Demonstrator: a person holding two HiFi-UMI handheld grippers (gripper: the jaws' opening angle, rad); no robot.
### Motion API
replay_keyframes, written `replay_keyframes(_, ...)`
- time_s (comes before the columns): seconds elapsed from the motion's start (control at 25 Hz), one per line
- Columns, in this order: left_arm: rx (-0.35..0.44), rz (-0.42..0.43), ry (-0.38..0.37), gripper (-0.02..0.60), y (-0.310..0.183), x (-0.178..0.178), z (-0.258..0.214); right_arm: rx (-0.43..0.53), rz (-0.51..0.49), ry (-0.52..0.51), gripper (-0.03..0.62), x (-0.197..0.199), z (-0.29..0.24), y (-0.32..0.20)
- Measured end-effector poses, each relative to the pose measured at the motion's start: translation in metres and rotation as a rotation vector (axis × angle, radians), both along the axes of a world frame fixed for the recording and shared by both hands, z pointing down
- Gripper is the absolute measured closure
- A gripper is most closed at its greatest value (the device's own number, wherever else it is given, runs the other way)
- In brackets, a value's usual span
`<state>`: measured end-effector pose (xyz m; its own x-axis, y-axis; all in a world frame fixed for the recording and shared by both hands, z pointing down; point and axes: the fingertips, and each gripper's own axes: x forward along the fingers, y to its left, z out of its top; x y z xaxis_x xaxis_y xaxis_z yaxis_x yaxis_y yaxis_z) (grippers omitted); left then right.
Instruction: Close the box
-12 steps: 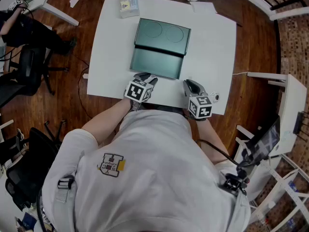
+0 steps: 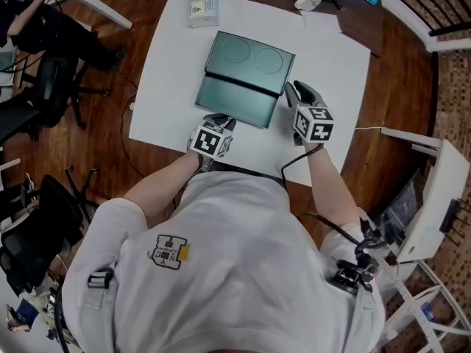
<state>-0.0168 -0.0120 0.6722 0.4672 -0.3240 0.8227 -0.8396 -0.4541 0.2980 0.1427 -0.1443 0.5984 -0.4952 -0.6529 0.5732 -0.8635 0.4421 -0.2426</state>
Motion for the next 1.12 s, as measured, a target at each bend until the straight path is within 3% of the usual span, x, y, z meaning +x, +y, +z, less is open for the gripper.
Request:
replay_keyframes(0.12,0.009,-0.015,0.007,0.515,-0.014,0.004,-0.005,-0.042,-0.017,-0.041,0.504,0.0,-0.002,-0.016)
replay_keyframes(0.32,0.023,-0.031,0.014,0.515,-0.048,0.005,-0.009,-0.076,0.035,-0.129,0.488,0.004,-0.003,-0.021)
replay_keyframes(0.72,0.036,-0.041,0.018,0.515,-0.104,0.016,-0.011,-0.074,-0.031,-0.059,0.538,-0.014,-0.004,-0.018)
replay_keyframes(0.92,0.026,-0.057,0.038,0.514,-0.108,0.018,-0.003,-0.067,-0.024,-0.042,0.553,-0.015,-0.004,-0.018)
replay_keyframes(1.04,0.042,-0.012,0.075,0.512,-0.101,0.021,-0.01,-0.066,-0.01,-0.059,0.53,-0.012,-0.007,-0.01)
replay_keyframes(1.12,0.024,0.028,0.107,0.469,-0.084,0.017,-0.01,-0.053,0.021,-0.085,0.525,-0.007,-0.012,0.002)
